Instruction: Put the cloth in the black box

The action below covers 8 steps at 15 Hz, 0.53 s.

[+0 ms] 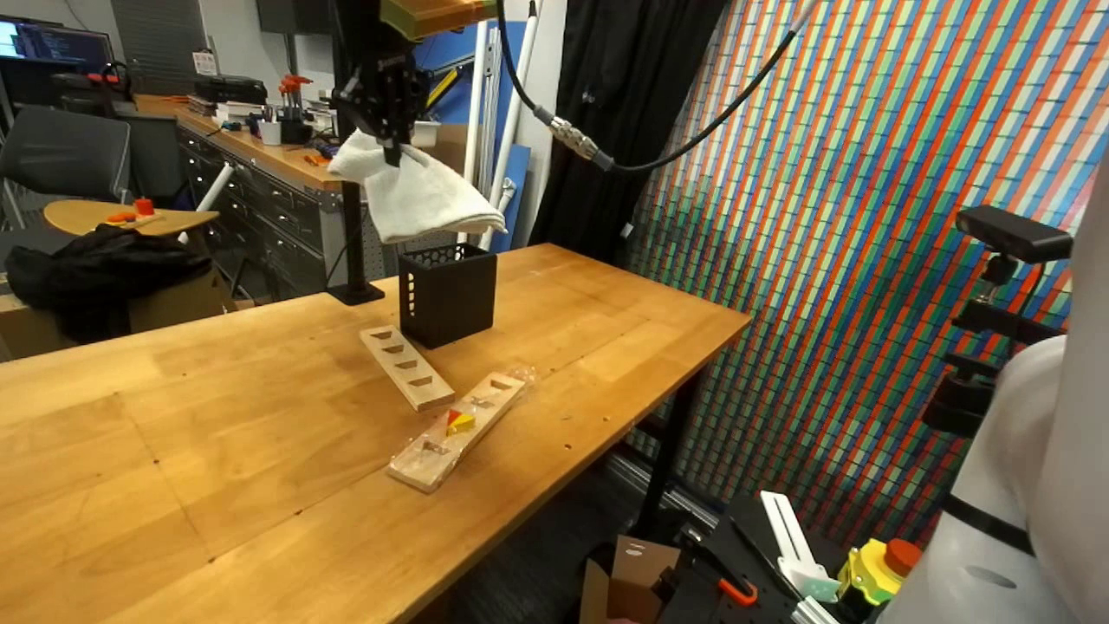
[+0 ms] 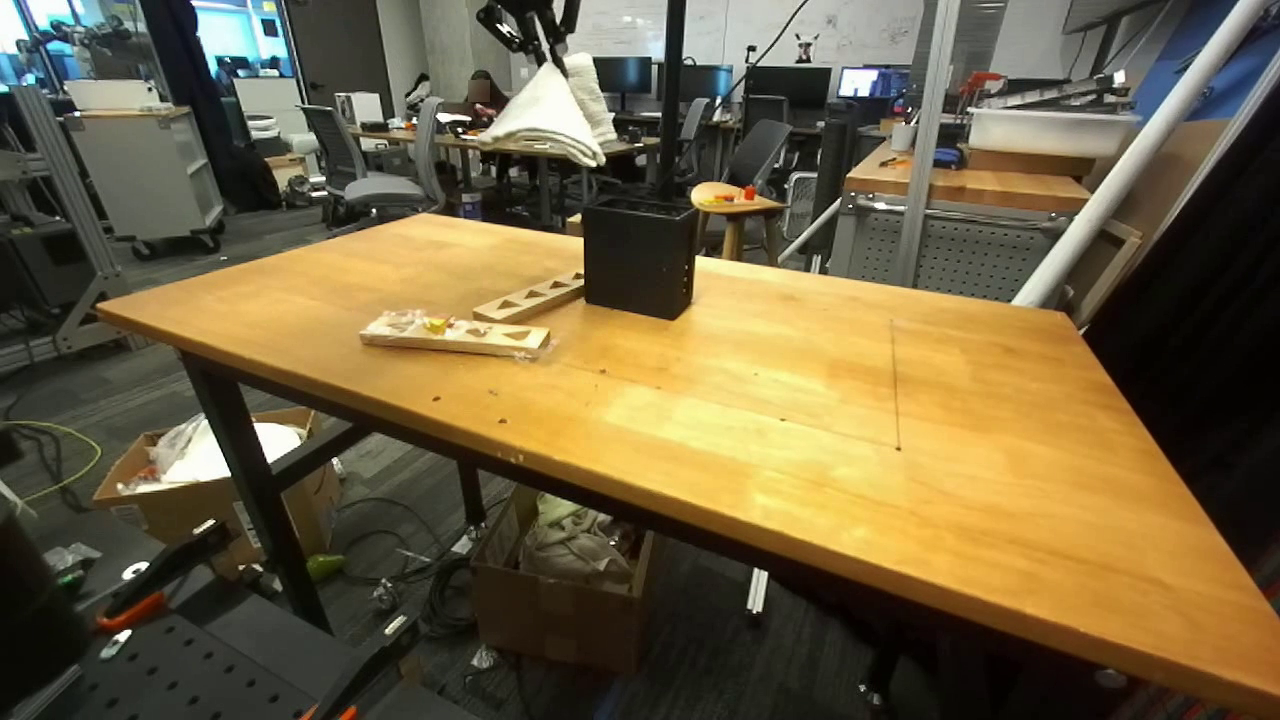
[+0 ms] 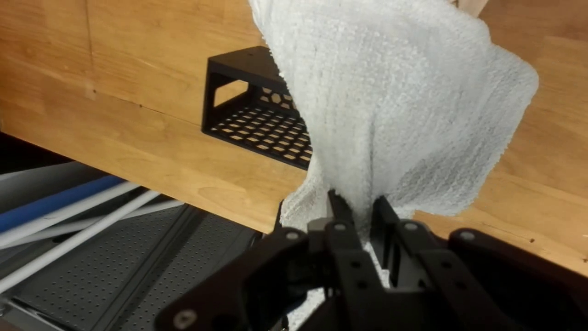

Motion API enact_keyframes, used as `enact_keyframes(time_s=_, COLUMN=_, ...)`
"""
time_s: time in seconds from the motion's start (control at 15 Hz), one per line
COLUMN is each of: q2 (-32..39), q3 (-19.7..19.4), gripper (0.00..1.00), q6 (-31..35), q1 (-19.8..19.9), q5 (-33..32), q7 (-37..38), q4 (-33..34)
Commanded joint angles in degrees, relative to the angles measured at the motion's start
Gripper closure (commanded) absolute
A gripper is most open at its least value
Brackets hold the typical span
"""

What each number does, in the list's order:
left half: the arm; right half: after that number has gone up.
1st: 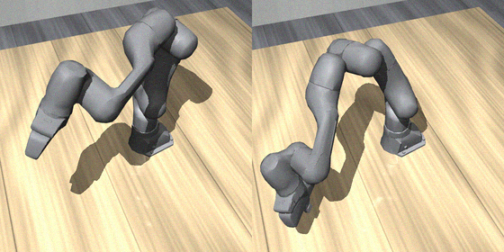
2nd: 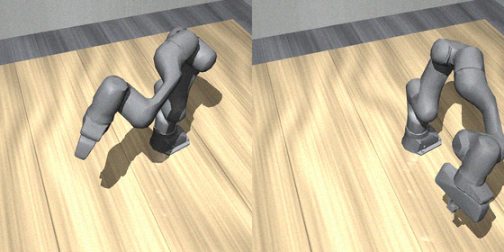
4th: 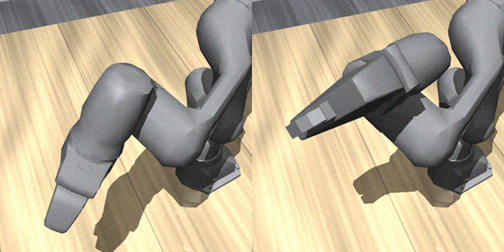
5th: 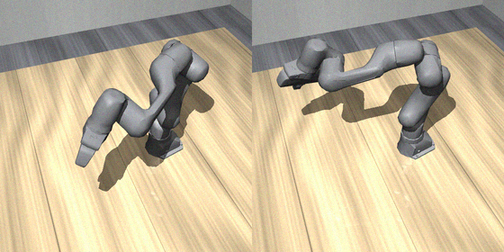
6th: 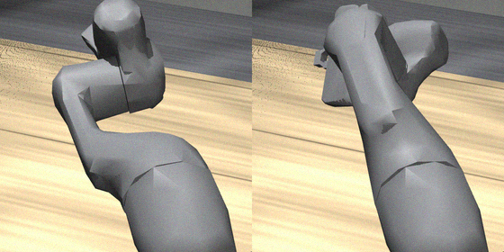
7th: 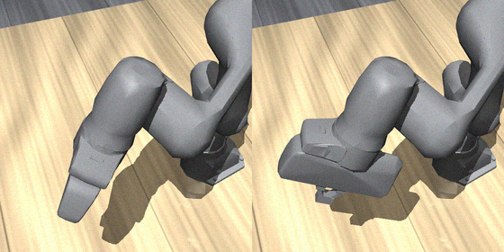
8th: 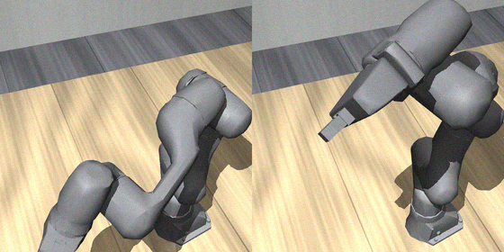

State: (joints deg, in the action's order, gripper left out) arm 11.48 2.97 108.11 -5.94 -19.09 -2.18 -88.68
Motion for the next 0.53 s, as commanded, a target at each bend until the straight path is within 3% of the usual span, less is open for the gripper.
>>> enact_keyframes(time_s=0.0, q2=-0.67, q3=-1.19, gripper=0.96, q6=-0.53, q1=2.83, q5=0.96, q7=-6.77, q4=0.89)
enact_keyframes(time_s=0.47, q2=3.76, q3=-1.65, gripper=0.96, q6=0.18, q1=6.42, q5=3.15, q7=-15.8, q4=4.49)
